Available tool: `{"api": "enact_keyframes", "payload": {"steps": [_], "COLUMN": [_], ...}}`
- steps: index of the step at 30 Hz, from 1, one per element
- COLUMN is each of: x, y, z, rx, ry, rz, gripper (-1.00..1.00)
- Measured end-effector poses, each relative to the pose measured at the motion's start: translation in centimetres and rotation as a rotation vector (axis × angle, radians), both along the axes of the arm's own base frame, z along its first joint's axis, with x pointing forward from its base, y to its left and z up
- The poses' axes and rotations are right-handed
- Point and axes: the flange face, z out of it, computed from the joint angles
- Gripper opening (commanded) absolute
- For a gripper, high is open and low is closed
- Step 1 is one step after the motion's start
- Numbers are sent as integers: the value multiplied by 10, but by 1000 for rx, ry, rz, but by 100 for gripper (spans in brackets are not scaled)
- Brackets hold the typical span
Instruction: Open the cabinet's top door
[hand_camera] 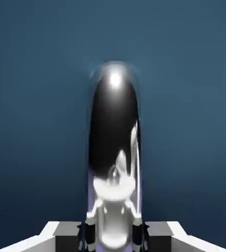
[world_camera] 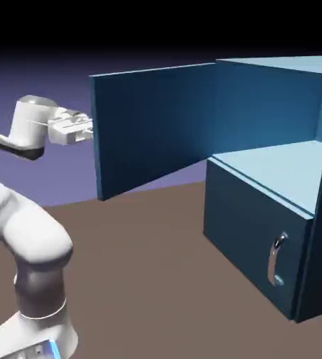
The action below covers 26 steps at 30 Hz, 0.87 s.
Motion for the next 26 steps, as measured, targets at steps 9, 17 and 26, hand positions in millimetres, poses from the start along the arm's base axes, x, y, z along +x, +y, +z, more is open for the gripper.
{"api": "enact_keyframes", "payload": {"steps": [9, 17, 26], "x": [0, 4, 15], "y": [60, 98, 153], "z": [0, 0, 0], "rx": [0, 0, 0], "ry": [0, 0, 0], "rz": [-134, -218, -341], "gripper": [-100, -100, -100]}}
